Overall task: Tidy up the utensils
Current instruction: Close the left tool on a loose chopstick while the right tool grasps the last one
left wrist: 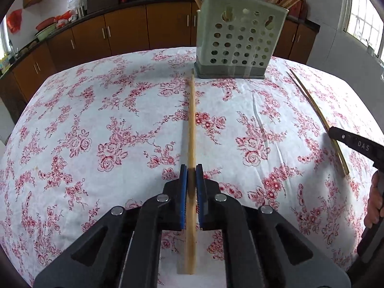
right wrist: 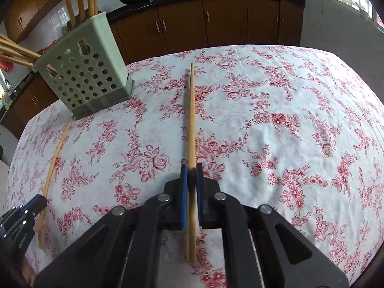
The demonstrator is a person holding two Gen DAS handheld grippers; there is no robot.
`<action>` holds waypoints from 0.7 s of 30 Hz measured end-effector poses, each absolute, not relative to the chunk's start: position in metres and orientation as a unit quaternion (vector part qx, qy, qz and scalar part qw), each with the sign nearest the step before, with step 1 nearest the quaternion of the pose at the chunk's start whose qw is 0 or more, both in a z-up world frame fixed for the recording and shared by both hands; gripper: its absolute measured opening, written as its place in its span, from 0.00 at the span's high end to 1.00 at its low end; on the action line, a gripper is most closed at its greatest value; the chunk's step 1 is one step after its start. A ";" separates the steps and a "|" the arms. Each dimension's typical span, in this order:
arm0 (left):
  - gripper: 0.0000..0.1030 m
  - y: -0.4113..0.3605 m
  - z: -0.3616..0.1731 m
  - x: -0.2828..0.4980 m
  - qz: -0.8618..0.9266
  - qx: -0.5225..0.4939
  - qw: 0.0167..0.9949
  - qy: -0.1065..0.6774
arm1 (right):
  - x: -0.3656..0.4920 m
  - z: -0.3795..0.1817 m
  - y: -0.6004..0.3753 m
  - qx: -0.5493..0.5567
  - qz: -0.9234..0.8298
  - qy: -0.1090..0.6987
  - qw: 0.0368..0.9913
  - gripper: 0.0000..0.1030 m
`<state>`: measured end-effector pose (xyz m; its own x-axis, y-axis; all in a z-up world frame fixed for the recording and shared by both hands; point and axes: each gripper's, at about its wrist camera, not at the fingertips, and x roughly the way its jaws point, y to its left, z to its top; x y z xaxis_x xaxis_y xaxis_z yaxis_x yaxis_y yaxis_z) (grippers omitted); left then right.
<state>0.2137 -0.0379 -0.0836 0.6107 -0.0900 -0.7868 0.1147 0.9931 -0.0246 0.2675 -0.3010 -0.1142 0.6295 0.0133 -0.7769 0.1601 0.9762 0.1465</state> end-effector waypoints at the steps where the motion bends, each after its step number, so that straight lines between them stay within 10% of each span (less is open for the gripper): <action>1: 0.92 -0.031 -0.083 0.220 -0.050 0.005 0.897 0.439 | 0.269 -0.113 -0.299 0.098 -0.039 0.428 0.897 0.92; 21: 0.89 0.025 -0.083 0.281 0.000 0.005 0.905 0.426 | 0.309 -0.116 -0.275 0.050 -0.017 0.421 0.906 0.90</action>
